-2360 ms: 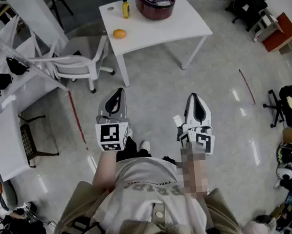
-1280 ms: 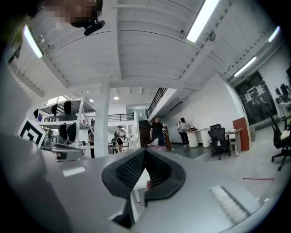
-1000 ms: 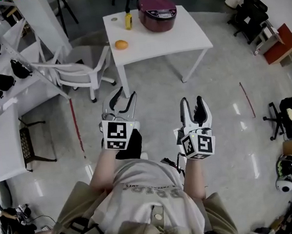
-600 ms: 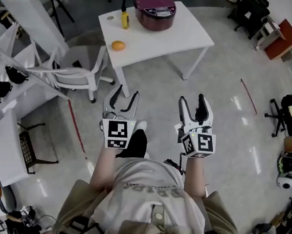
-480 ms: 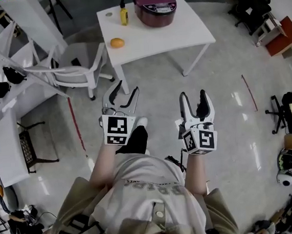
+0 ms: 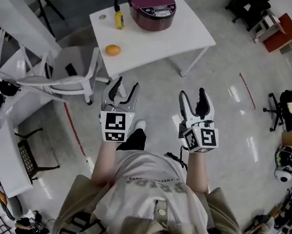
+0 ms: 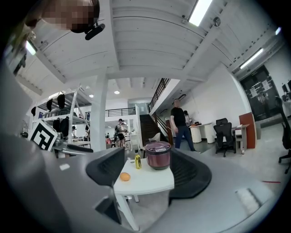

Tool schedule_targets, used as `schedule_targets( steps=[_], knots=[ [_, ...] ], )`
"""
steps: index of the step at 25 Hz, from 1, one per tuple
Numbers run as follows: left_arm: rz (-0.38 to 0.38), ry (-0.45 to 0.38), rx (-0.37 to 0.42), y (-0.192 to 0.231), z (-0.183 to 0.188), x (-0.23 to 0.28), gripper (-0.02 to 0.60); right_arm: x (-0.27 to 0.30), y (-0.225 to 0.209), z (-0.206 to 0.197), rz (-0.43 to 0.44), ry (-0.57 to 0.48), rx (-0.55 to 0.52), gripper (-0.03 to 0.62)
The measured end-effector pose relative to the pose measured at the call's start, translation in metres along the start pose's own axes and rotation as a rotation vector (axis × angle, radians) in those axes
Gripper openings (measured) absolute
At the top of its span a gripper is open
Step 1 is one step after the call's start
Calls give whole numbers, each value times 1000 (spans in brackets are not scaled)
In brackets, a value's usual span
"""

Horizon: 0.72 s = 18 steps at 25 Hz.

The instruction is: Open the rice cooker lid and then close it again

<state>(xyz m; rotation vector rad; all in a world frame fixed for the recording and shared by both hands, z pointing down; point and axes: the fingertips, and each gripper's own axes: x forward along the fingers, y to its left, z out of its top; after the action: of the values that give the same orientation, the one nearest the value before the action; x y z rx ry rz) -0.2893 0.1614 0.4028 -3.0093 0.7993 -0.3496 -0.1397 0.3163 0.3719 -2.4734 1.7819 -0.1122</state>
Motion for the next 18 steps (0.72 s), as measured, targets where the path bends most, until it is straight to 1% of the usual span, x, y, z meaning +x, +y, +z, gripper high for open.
schedule_targets(
  steps=[7, 18],
  knots=[
    [-15, 1, -8, 30, 10, 55, 232, 54, -15, 4, -22, 8, -18, 299],
    [-29, -8, 14, 69, 27, 142, 232, 142, -50, 4, -41, 3, -11, 299]
  ],
)
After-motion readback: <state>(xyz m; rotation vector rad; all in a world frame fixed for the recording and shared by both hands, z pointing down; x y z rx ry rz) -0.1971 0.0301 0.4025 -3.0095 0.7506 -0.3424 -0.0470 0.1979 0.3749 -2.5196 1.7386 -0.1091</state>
